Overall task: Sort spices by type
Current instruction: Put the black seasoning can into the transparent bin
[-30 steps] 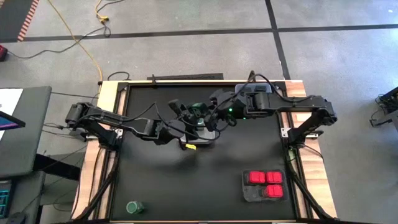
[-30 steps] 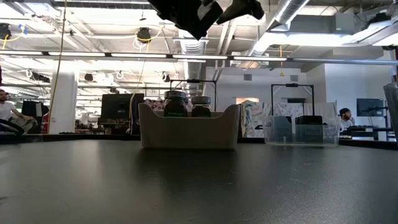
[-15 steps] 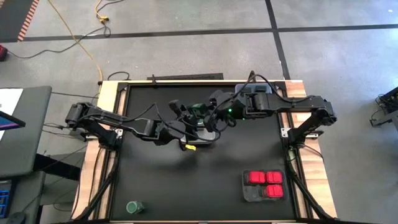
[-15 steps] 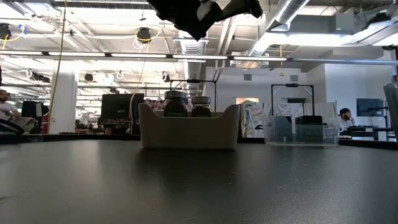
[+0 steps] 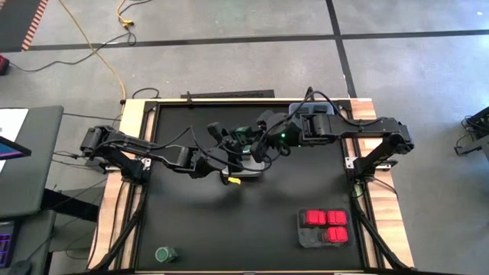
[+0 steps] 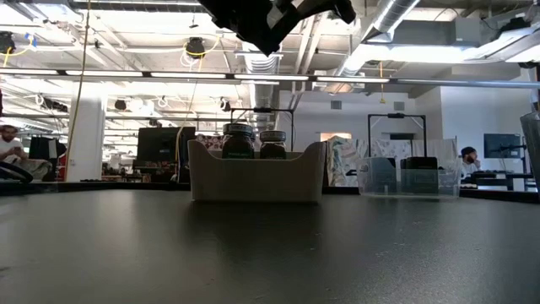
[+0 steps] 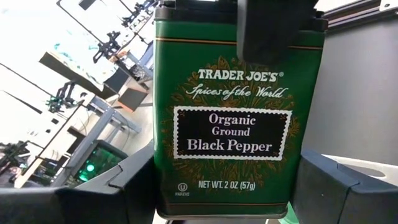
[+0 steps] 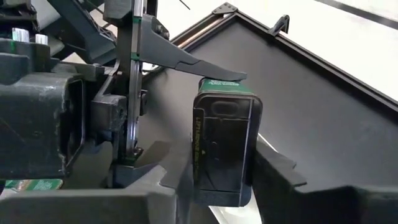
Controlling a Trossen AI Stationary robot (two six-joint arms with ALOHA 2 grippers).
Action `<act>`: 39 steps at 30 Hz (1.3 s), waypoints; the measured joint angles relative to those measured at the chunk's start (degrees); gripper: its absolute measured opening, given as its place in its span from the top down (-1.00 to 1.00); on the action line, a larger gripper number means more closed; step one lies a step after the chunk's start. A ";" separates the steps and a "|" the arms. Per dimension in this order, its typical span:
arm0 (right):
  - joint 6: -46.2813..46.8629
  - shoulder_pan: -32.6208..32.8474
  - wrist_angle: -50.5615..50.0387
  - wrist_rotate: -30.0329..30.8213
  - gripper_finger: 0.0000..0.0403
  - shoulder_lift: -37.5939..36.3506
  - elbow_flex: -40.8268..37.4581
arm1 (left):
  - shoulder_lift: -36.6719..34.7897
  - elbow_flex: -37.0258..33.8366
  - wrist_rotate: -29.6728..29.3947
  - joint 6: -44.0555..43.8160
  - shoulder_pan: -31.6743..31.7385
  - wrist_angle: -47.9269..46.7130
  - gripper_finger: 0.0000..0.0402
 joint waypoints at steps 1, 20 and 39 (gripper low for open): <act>0.00 0.00 0.06 -0.01 0.26 -0.02 0.00 | 0.00 0.00 -0.15 0.00 -0.01 0.00 -0.37; -1.34 0.20 -0.17 -0.04 0.21 -0.04 0.00 | 0.00 0.04 0.37 -3.61 -0.04 -0.80 -0.46; -2.93 -0.59 -3.48 -0.12 0.20 -0.04 0.00 | 0.02 0.04 0.23 -1.85 -0.04 -1.73 -0.93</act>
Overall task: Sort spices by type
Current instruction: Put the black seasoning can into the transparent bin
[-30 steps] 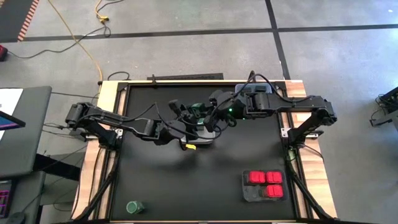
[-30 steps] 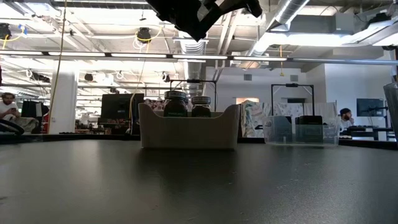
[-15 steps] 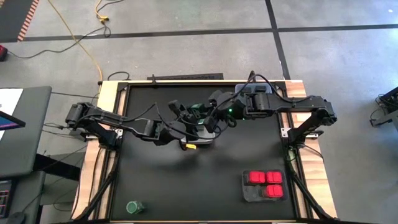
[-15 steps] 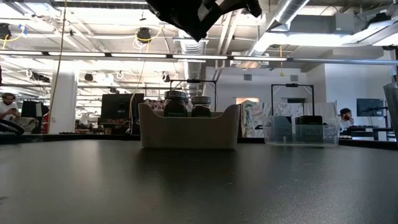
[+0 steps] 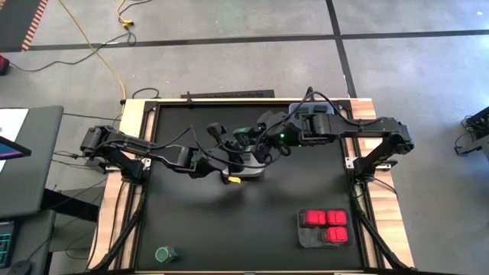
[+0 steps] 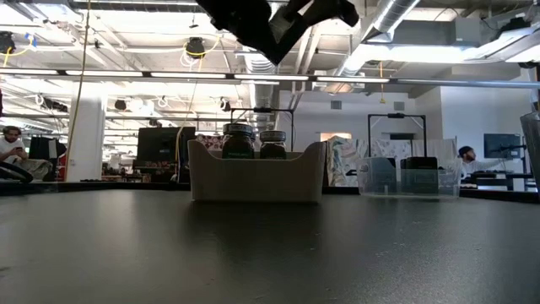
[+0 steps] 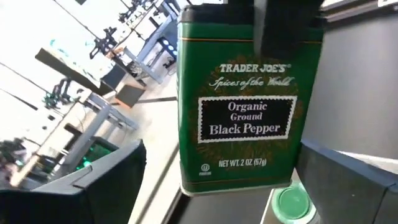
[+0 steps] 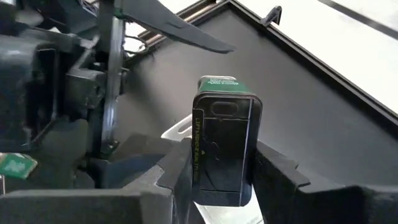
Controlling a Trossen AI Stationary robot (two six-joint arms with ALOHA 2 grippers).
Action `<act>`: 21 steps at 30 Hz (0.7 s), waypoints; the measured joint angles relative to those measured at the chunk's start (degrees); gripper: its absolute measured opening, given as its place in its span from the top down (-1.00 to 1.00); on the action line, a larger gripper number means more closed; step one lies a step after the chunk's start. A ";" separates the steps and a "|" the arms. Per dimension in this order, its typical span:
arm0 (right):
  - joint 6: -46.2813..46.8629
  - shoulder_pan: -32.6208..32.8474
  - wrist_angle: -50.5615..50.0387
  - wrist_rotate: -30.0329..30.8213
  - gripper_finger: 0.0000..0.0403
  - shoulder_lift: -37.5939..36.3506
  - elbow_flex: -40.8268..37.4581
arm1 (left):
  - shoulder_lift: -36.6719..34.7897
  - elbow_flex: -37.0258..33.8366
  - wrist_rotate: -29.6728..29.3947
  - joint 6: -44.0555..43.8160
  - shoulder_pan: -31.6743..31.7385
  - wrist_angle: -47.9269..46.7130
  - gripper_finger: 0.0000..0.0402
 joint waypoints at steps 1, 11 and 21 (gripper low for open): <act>-0.13 -0.22 -0.36 -0.01 0.20 0.00 0.00 | 0.00 0.00 -0.02 1.00 -0.21 -0.02 -0.93; 0.38 -0.92 -10.43 1.59 0.20 -4.02 0.02 | -0.37 0.00 -6.02 10.67 -3.85 -7.85 -0.93; 1.30 -0.85 -16.38 4.94 0.20 -8.77 -4.95 | 0.25 0.13 22.71 -7.84 -0.87 -10.88 -0.93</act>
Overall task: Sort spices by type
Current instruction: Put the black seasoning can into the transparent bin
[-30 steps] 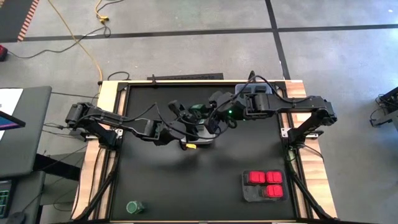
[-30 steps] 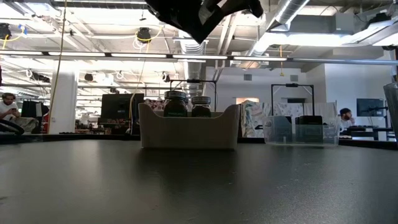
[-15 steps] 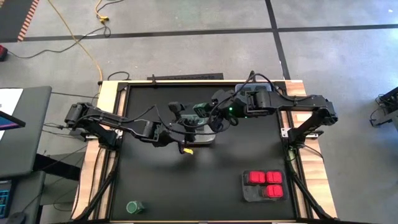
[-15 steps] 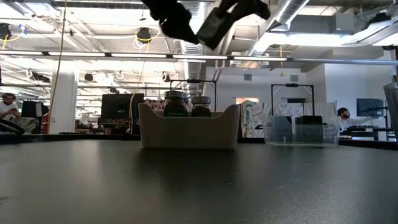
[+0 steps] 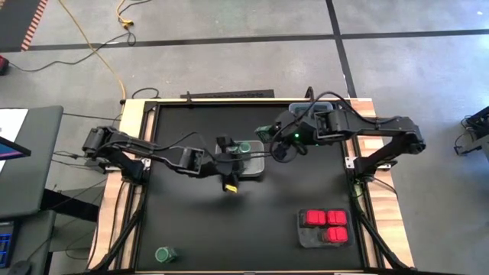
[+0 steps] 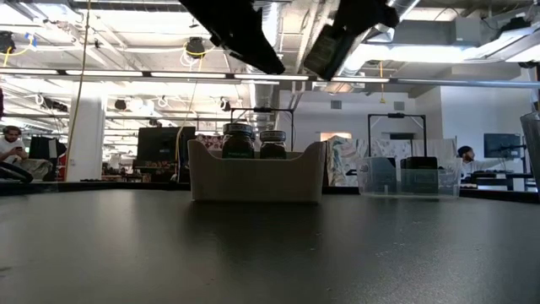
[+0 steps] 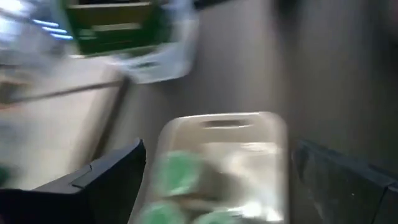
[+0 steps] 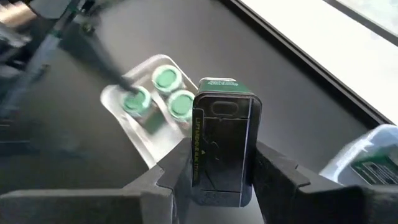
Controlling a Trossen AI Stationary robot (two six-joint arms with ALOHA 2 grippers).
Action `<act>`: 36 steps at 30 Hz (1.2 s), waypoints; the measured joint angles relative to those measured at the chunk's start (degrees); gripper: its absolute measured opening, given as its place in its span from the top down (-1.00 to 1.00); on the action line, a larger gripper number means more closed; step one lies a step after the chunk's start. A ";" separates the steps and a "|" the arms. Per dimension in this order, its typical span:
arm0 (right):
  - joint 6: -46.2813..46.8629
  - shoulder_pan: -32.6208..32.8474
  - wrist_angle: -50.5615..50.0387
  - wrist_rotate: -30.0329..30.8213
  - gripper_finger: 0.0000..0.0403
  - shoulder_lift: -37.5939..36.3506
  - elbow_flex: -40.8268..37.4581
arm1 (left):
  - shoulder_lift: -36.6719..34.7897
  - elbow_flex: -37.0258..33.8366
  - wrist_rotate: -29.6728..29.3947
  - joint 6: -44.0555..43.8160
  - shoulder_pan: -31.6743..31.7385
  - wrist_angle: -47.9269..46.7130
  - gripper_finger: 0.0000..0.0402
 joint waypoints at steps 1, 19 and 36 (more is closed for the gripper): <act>-0.24 -0.04 -0.11 0.17 0.20 -0.40 -1.07 | 0.10 0.00 4.34 -1.22 0.93 0.19 -0.93; -11.66 -1.69 19.03 -9.37 0.20 -3.75 -6.85 | 0.12 -0.10 9.84 -6.32 3.93 4.00 -0.93; -10.14 -6.34 38.64 -9.81 0.20 1.00 -6.83 | 0.32 -0.09 11.64 -7.12 3.20 5.69 -0.93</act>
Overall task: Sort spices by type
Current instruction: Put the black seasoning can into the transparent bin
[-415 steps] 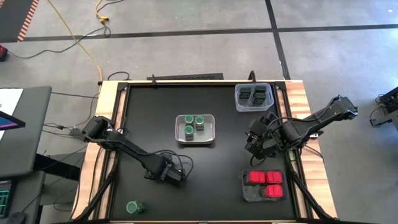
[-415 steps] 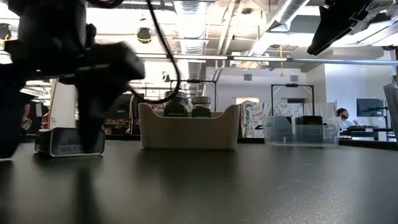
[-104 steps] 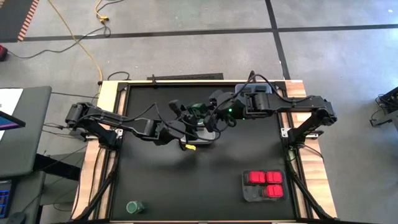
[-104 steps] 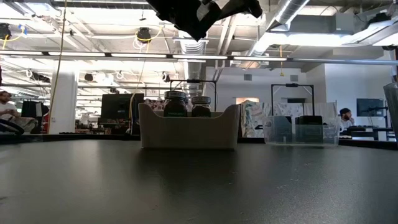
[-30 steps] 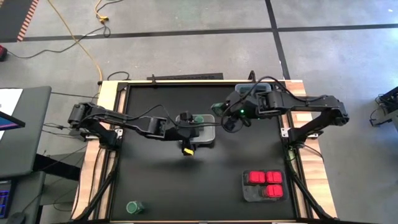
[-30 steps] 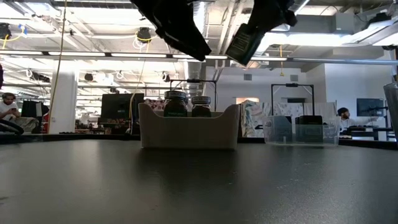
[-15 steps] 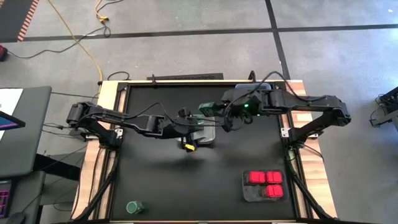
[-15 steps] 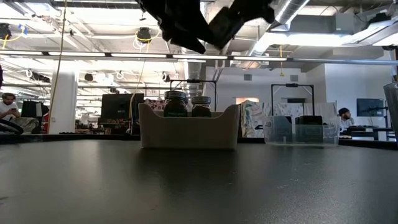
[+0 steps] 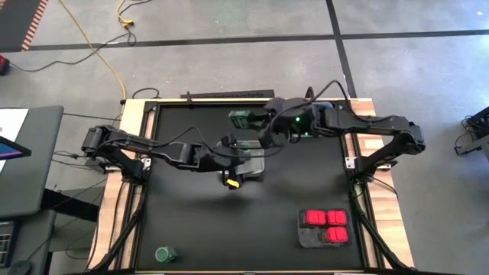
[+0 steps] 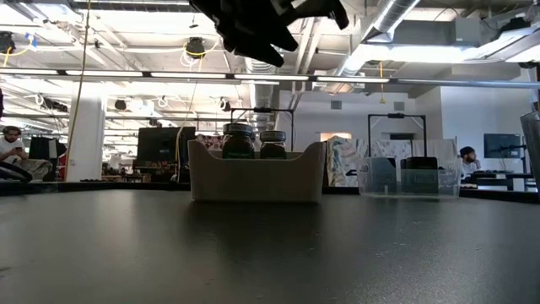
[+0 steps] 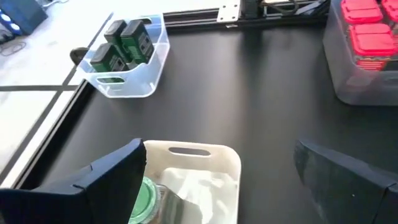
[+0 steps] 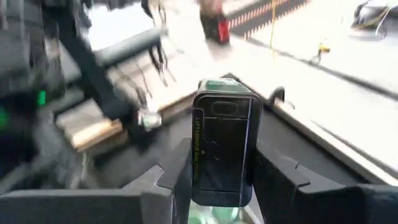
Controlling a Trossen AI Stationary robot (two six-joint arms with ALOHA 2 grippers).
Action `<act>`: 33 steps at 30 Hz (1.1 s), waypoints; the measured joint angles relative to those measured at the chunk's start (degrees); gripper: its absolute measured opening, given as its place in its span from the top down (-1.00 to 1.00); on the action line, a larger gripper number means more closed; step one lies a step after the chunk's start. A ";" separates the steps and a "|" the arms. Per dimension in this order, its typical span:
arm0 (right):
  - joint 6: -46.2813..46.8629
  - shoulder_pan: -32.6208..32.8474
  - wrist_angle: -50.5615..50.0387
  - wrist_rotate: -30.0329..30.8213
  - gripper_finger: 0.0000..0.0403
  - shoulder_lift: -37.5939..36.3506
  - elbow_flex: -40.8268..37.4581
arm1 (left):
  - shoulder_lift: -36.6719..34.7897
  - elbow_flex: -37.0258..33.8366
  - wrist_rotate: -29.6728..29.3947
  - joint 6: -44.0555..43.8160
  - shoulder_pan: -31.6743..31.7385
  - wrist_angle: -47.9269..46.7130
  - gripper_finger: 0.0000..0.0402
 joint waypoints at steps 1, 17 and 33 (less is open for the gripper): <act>0.11 -0.42 1.53 0.09 0.20 -0.04 0.01 | 0.00 0.00 0.04 -0.21 -0.10 -0.09 -0.93; 0.40 -6.80 -23.99 5.20 0.20 -8.81 0.09 | -12.94 -8.60 -0.69 -6.35 -1.65 -6.38 -0.93; 5.79 1.81 -46.85 9.52 0.20 -21.89 -9.71 | -36.81 -30.16 5.42 -11.10 -1.67 7.85 -0.93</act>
